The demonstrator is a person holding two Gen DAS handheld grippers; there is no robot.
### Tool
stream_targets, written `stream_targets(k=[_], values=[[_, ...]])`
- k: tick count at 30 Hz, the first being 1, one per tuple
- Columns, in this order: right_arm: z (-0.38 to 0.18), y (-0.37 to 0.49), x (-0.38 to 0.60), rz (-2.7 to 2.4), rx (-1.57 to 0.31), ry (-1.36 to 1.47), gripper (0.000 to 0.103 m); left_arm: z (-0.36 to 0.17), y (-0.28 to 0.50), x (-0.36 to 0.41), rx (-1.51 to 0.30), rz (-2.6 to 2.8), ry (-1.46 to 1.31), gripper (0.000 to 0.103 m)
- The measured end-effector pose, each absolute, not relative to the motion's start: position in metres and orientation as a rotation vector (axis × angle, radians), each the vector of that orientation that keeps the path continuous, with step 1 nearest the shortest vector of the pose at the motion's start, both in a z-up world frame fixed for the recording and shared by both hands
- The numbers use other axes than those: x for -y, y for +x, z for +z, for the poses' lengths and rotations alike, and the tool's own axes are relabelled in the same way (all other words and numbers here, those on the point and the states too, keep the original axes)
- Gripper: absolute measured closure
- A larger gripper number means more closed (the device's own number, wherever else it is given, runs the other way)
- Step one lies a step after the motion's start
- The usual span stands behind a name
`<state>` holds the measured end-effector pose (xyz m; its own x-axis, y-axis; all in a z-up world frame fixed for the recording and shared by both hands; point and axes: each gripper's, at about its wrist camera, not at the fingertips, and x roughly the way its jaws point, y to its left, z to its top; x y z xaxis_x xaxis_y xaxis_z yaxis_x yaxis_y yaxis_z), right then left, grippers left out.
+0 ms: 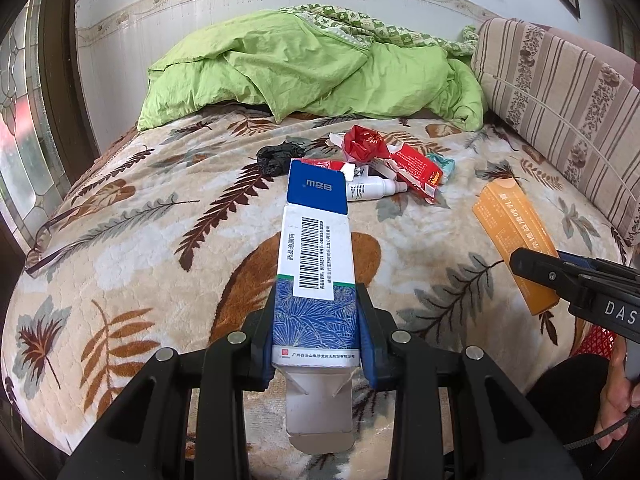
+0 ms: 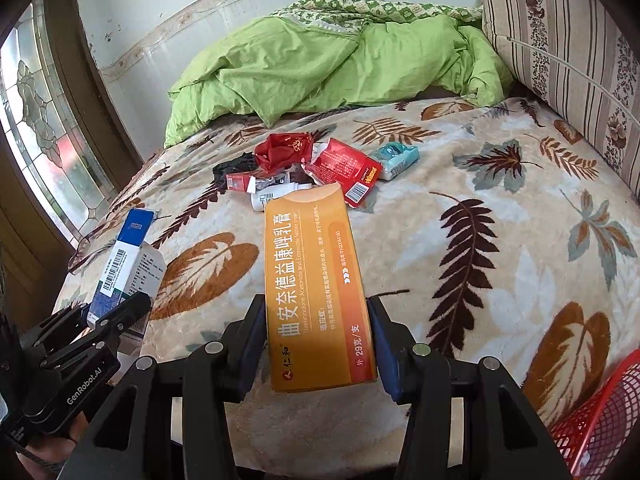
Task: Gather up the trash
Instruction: 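Lift both held boxes and carry them toward the red basket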
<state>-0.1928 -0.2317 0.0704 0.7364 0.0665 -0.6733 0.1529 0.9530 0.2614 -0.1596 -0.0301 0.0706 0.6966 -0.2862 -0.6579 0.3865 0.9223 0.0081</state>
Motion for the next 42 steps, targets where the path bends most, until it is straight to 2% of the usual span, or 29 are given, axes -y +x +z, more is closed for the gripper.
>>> stream_targets(k=[22, 42], values=[[0.070, -0.194, 0.234, -0.054, -0.737, 0.326, 0.051, 0.077, -0.167, 0.046, -0.699, -0.394, 0.171, 0.071], [0.106, -0.242, 0.256, -0.070, -0.656, 0.407, 0.051, 0.116, -0.193, 0.082, -0.629, -0.484, 0.212, 0.071]])
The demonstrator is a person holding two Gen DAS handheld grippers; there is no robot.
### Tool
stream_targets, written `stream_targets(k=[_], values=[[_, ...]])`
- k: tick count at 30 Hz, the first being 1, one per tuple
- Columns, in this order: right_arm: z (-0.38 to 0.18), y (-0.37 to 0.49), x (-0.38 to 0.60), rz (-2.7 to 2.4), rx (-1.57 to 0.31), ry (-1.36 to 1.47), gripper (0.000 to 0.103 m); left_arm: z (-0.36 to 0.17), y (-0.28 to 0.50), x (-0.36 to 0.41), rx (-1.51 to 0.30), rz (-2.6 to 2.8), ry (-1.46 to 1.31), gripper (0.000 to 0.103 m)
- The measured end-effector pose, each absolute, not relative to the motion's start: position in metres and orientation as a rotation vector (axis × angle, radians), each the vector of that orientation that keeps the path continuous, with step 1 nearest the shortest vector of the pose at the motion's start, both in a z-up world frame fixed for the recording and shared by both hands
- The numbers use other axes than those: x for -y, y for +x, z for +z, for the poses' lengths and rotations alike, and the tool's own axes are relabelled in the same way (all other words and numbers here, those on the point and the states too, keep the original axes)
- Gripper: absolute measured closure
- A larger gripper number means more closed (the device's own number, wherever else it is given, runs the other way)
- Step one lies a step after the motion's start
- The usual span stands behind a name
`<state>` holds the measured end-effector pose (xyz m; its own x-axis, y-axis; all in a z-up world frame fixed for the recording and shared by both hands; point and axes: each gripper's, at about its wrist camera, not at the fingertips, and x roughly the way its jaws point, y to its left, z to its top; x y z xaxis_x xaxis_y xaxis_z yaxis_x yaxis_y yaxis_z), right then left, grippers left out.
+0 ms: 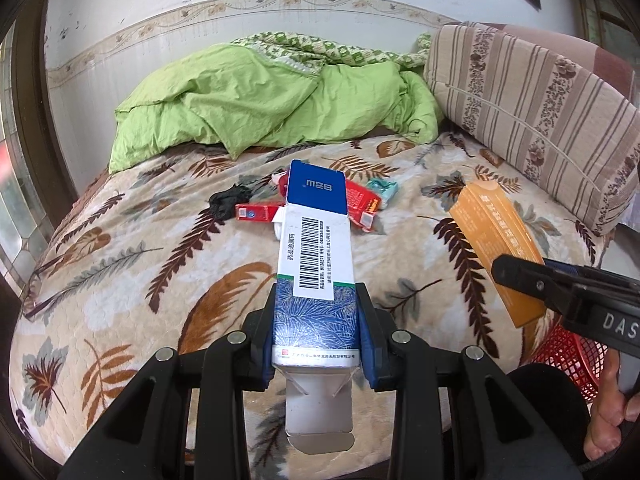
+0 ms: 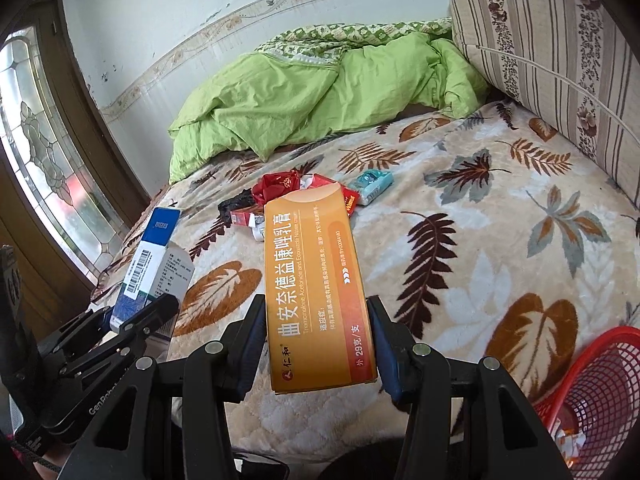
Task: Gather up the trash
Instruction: 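Lift both held boxes and carry them toward the red basket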
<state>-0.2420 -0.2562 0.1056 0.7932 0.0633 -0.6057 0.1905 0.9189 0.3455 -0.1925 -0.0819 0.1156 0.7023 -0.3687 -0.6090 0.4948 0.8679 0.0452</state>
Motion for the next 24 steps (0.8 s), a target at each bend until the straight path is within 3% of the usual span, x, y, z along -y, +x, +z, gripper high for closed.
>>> stream_targets(k=[24], values=[[0.111, -0.270, 0.269, -0.077, -0.641, 0.456, 0.051, 0.114, -0.205, 0.100, -0.643, -0.536, 0.232, 0.071]])
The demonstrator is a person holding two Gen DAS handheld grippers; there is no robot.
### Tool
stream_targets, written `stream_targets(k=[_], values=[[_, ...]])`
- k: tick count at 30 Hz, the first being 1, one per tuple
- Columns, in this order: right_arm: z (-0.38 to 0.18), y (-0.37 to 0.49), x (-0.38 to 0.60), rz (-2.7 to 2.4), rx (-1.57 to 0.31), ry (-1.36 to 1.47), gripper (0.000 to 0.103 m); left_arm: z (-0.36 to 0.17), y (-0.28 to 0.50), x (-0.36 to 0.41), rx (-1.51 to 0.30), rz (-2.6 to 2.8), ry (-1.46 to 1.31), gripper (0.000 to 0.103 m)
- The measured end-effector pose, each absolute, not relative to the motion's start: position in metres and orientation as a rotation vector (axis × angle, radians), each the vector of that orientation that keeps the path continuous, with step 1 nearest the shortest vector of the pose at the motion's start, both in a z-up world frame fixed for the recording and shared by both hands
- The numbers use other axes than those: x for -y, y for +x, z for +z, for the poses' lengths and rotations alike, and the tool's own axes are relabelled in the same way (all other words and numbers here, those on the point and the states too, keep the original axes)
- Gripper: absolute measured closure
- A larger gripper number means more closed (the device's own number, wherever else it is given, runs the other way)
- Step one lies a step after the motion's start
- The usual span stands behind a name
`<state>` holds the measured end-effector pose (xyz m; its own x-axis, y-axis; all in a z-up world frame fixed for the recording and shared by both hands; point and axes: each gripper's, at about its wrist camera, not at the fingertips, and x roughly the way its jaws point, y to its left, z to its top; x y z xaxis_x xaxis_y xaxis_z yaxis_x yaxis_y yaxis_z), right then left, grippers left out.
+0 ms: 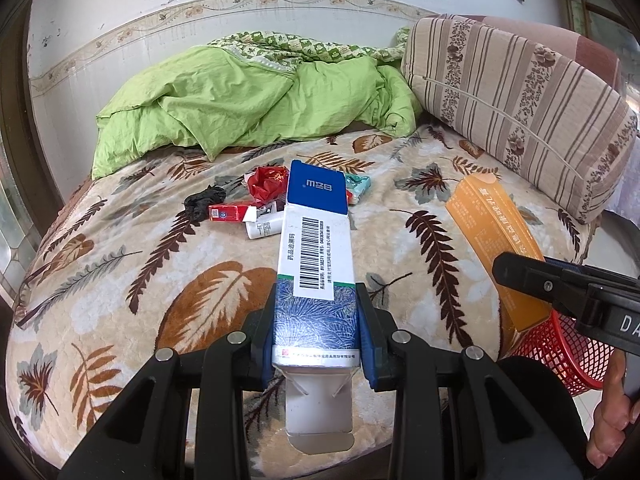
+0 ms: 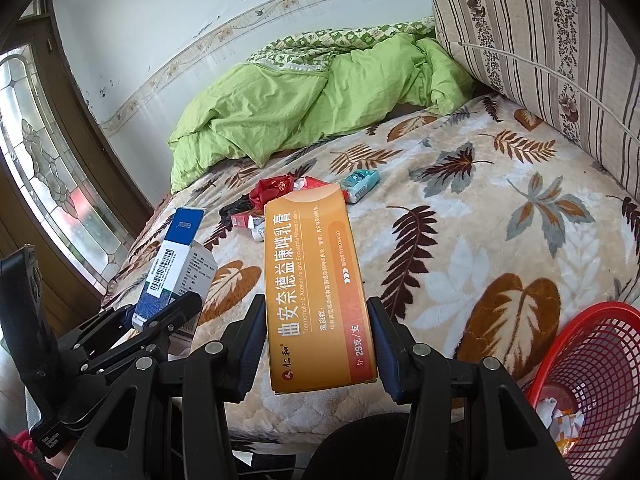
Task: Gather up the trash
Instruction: 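Lift both held boxes and carry them toward the red basket, then lower both boxes into the red basket and open both tools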
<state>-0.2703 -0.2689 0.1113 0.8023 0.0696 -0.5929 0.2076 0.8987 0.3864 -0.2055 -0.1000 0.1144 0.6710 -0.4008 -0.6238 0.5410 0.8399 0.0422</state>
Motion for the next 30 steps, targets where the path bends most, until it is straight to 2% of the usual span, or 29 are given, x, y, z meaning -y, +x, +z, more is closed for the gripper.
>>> stream_targets(k=[15, 23, 30], values=[[0.117, -0.292, 0.296, -0.156, -0.624, 0.516, 0.051, 0.121, -0.220, 0.133, -0.653, -0.682, 0.253, 0.071], [0.113, -0.365, 0.369, -0.377, -0.603, 0.641, 0.051, 0.133, -0.251, 0.207, -0.707, -0.960, 0.278, 0.071], [0.107, -0.428, 0.417, -0.556, -0.583, 0.711, 0.050, 0.124, -0.284, 0.278, -0.836, -1.188, 0.282, 0.071]])
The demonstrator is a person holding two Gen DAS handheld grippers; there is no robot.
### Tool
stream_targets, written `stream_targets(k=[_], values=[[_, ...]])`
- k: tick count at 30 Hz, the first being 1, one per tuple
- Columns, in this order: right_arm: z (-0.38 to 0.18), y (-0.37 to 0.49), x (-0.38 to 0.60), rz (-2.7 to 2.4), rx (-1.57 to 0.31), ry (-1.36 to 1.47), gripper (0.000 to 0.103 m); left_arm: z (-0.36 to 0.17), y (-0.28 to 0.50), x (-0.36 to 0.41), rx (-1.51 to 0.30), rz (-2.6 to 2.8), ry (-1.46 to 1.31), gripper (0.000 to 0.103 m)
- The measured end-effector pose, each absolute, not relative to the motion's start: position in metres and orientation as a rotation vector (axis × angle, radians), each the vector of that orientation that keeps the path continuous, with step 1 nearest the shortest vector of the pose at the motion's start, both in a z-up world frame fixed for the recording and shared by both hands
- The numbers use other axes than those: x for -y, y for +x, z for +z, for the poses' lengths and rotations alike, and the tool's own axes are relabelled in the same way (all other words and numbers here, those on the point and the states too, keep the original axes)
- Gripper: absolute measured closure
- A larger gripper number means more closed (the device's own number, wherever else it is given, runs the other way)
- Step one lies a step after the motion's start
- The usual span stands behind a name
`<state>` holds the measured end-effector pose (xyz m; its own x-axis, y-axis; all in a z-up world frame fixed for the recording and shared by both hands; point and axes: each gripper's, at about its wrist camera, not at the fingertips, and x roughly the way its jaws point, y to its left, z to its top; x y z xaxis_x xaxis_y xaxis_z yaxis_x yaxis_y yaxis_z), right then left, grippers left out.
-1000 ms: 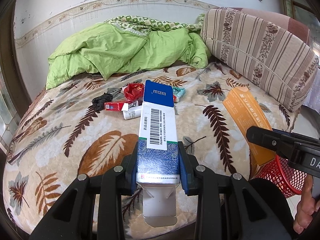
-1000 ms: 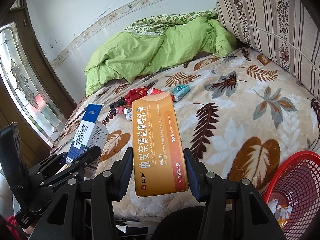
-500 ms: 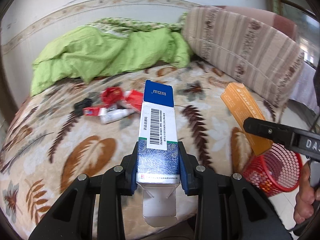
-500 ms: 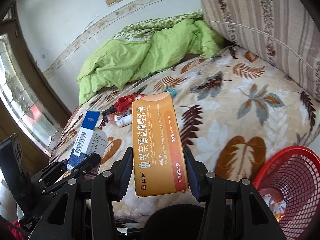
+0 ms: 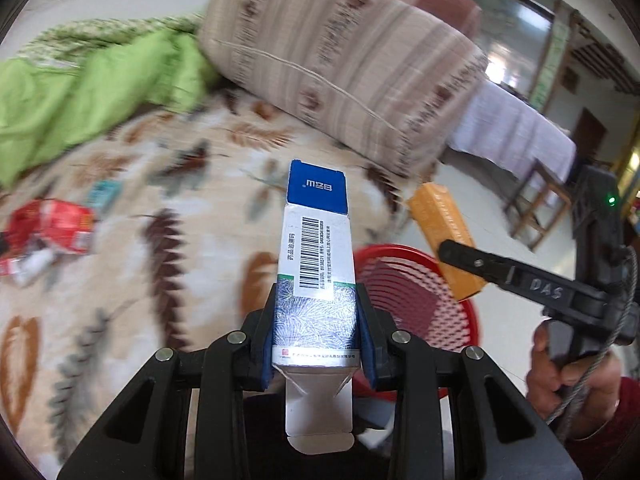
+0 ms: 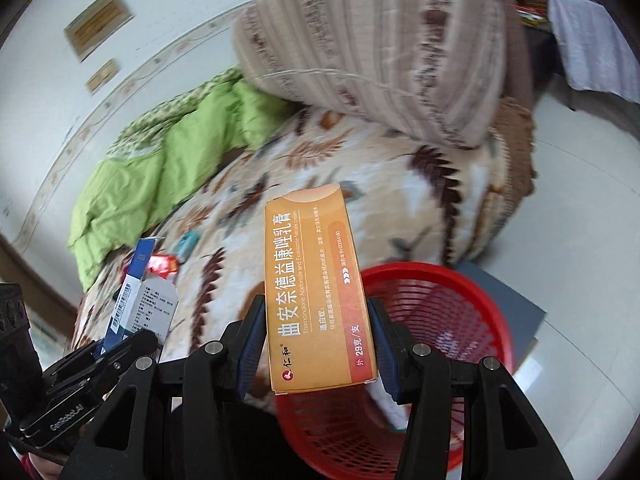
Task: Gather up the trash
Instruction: 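Lower both boxes into the red basket and open both tools, then grasp the red toothpaste box with the left tool while the right grasps the red packet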
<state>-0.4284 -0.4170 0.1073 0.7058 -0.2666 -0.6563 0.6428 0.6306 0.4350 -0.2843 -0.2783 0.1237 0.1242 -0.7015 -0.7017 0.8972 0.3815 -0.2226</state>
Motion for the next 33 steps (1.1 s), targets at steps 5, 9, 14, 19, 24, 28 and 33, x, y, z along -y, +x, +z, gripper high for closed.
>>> stream_targets(k=[5, 9, 14, 19, 24, 28, 33], values=[[0.094, -0.448, 0.436, -0.607, -0.605, 0.753, 0.050, 0.109, -0.301, 0.316, -0.935, -1.301, 0.299, 0.070], [0.088, -0.456, 0.446, -0.652, -0.631, 0.770, 0.044, 0.106, -0.308, 0.320, -0.957, -1.332, 0.289, 0.049], [0.091, -0.458, 0.448, -0.642, -0.613, 0.765, 0.044, 0.112, -0.298, 0.302, -0.909, -1.282, 0.287, 0.046], [0.095, -0.433, 0.434, -0.562, -0.611, 0.750, 0.044, 0.117, -0.272, 0.264, -0.864, -1.165, 0.267, 0.043], [0.100, -0.393, 0.407, -0.447, -0.642, 0.693, 0.044, 0.117, -0.242, 0.225, -0.860, -1.042, 0.227, 0.043], [0.102, -0.362, 0.384, -0.364, -0.667, 0.648, 0.044, 0.114, -0.223, 0.194, -0.859, -0.970, 0.198, 0.043], [0.106, -0.325, 0.354, -0.278, -0.699, 0.576, 0.044, 0.108, -0.197, 0.156, -0.862, -0.880, 0.157, 0.043]])
